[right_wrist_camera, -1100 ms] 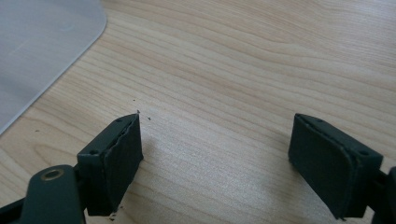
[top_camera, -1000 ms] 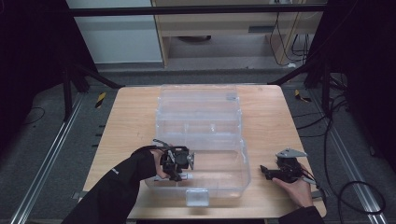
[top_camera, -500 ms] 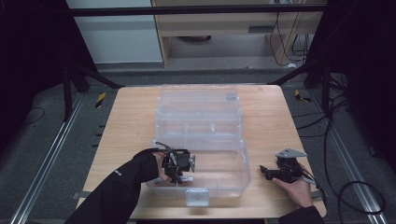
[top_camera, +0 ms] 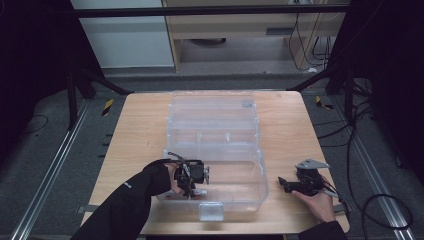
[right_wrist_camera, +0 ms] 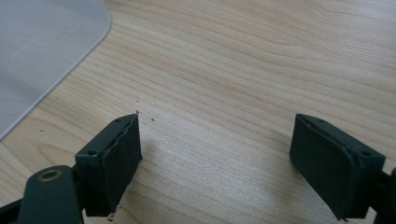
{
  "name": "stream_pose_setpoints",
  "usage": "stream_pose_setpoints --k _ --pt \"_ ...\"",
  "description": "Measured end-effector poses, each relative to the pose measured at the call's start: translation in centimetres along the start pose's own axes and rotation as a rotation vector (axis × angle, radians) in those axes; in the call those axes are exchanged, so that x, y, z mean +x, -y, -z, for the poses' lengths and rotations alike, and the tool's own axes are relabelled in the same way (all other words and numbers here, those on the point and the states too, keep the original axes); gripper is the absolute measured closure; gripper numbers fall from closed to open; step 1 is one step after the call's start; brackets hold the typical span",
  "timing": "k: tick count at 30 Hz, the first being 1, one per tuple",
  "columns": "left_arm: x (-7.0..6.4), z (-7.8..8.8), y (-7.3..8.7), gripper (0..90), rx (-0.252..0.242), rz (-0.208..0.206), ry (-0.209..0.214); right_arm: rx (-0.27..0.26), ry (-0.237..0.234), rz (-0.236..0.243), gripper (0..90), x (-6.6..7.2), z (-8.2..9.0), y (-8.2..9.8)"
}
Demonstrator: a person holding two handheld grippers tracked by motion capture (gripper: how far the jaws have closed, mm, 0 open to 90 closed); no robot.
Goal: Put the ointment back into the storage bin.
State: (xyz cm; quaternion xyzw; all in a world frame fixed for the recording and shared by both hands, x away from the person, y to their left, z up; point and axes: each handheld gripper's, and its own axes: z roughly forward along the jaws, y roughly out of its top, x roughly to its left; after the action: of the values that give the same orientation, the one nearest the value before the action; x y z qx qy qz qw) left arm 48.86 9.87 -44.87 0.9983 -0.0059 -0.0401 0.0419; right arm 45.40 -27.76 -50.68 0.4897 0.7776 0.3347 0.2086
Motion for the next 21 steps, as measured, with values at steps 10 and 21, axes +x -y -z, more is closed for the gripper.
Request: stream_pose_setpoints --k 10,21 --pt "-0.1 -0.1 0.1 68.3 0.018 0.031 -0.007 0.000 -0.001 -0.002 16.8 0.0 0.0 0.0" --pt "-0.3 1.9 0.9 60.1 -0.069 -0.005 -0.070 0.003 0.001 -0.004 16.8 0.0 0.0 0.0"
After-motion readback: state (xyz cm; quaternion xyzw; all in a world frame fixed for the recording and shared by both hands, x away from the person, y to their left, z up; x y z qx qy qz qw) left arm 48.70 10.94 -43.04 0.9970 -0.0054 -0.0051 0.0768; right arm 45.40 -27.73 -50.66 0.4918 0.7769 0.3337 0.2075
